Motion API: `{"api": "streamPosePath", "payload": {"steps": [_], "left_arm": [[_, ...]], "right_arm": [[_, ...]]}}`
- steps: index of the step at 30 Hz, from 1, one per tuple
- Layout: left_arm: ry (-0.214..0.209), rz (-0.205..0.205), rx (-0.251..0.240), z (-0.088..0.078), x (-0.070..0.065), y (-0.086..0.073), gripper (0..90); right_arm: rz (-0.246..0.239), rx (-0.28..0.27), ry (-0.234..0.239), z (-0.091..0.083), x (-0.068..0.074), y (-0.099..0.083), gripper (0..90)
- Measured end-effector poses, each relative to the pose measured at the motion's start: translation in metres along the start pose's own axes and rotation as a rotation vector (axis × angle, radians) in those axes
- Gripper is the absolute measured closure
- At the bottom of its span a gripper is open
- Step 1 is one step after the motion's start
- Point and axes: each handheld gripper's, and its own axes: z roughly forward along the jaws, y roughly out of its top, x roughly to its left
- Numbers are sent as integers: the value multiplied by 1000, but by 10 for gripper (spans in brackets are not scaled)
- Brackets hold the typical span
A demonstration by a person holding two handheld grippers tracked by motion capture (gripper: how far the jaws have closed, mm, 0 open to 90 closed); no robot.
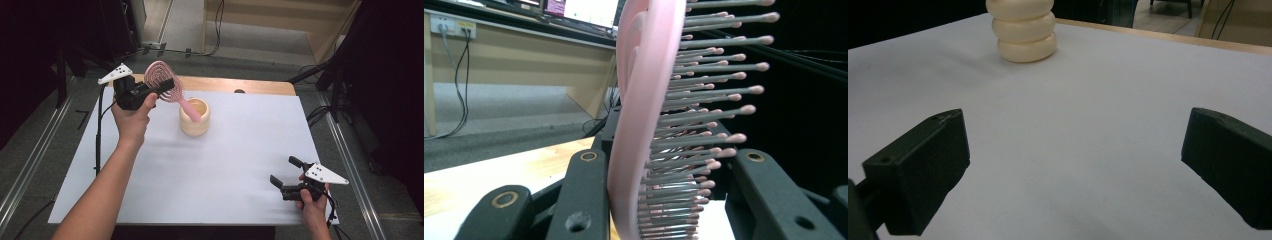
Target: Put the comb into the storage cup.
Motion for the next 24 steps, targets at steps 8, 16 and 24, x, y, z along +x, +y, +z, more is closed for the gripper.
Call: {"api": "streamPosePath", "payload": {"steps": [8, 16, 24], "left_arm": [[10, -2, -15, 2, 4, 7, 648], [26, -13, -22, 2, 12, 9, 648], [41, -22, -33, 2, 17, 9, 648]], "right_arm": [[-2, 2, 3, 0, 2, 0, 0], [-2, 0, 5, 1, 2, 0, 0], [0, -2, 17, 1, 2, 0, 0]]}}
